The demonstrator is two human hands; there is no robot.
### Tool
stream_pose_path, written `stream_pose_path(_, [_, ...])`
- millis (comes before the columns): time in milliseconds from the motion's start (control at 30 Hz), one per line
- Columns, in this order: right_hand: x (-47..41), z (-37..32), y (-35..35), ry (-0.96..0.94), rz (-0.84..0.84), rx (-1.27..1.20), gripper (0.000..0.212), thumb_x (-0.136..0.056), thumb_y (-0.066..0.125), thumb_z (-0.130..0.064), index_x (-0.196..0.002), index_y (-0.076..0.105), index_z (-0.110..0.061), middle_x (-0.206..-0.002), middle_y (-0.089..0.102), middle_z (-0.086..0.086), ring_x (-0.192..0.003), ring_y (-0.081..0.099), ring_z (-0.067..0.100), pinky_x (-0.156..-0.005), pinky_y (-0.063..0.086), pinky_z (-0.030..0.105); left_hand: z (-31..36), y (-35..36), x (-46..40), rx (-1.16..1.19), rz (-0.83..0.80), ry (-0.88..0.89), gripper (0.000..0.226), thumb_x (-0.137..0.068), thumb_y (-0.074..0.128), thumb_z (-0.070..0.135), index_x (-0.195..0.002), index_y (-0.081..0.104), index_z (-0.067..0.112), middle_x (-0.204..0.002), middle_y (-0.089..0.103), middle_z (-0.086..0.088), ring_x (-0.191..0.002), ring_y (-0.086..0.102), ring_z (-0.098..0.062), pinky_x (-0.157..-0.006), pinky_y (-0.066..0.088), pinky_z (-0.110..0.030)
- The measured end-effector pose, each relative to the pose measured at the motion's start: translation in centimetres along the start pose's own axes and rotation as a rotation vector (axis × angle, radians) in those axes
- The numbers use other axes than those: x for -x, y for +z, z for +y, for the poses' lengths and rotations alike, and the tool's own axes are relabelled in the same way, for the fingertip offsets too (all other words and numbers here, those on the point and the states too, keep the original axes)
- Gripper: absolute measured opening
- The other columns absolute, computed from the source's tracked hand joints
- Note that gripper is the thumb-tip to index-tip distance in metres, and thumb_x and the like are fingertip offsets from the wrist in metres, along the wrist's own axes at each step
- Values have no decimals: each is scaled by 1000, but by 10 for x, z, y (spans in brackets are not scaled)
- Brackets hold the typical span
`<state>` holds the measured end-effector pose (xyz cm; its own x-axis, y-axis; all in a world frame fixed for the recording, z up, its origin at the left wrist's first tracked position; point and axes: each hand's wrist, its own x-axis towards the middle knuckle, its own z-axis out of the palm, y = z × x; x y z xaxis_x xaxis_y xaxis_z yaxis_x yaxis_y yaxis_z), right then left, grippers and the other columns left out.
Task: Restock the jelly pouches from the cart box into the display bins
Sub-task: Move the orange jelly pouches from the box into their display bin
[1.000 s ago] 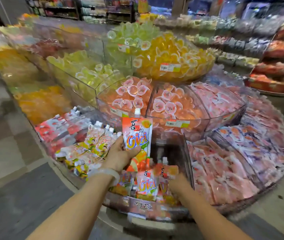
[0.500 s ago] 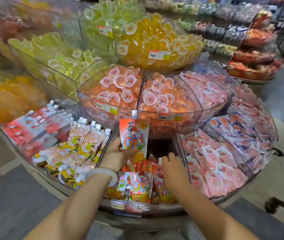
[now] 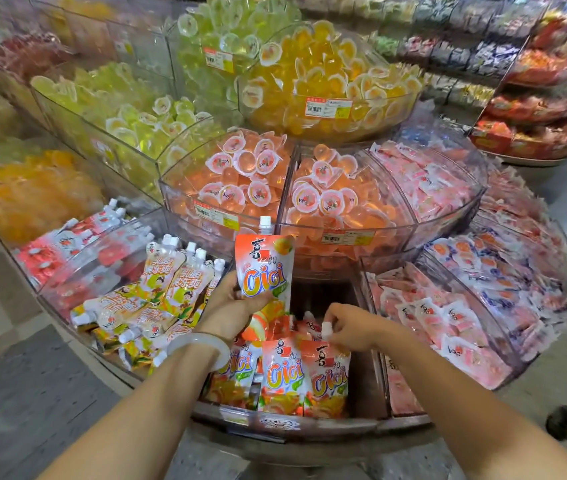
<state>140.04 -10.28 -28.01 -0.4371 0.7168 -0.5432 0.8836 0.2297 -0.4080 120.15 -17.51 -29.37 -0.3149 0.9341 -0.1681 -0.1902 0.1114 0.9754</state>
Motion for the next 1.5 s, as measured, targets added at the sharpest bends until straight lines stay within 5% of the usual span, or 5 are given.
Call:
stream_pose_path(200, [-6, -18, 10, 72, 149, 236, 39, -93, 49, -6, -132, 45, -3, -130, 54, 16, -117, 53, 30, -93, 45, 33, -8, -6, -1, -49, -8, -16, 30, -85, 64, -1, -105, 65, 21, -96, 70, -4, -89, 62, -24, -79, 47, -34])
stream_pose_path(433, [-11, -57, -23, -261, 192, -846, 22, -96, 51, -29, -115, 57, -19, -112, 62, 1, -98, 59, 16, -67, 50, 24, -2, -5, -22, -18, -72, -42, 27, -87, 63, 7, -108, 65, 24, -102, 70, -13, -87, 53, -27, -82, 43, -46])
stream_pose_path(700, [-49, -67, -11, -273, 443, -1089, 11, -96, 50, -12, -97, 60, -16, -94, 62, 6, -74, 58, 14, -60, 55, 25, 7, 1, -45, -31, 83, 18, 12, -94, 55, 7, -104, 61, 8, -76, 60, -16, -50, 53, -21, -49, 42, -25])
stream_pose_path(1267, [-115, -46, 36, -70, 402, -941, 25, -95, 54, -21, -71, 59, -18, -69, 56, 0, -71, 56, 16, -77, 51, 39, -12, 8, -59, -238, 91, -300, 54, -100, 28, 46, -133, 50, 10, -135, 52, -13, -125, 50, -29, -107, 39, -43])
stream_pose_path(1500, [-119, -48, 31, 0, 316, -957, 29, -96, 50, -17, -104, 59, 9, -103, 62, 21, -108, 61, 37, -86, 55, 46, -18, 12, -53, -291, 205, -327, 72, -82, 17, 77, -97, 68, 29, -101, 71, -3, -90, 66, -21, -91, 50, -38])
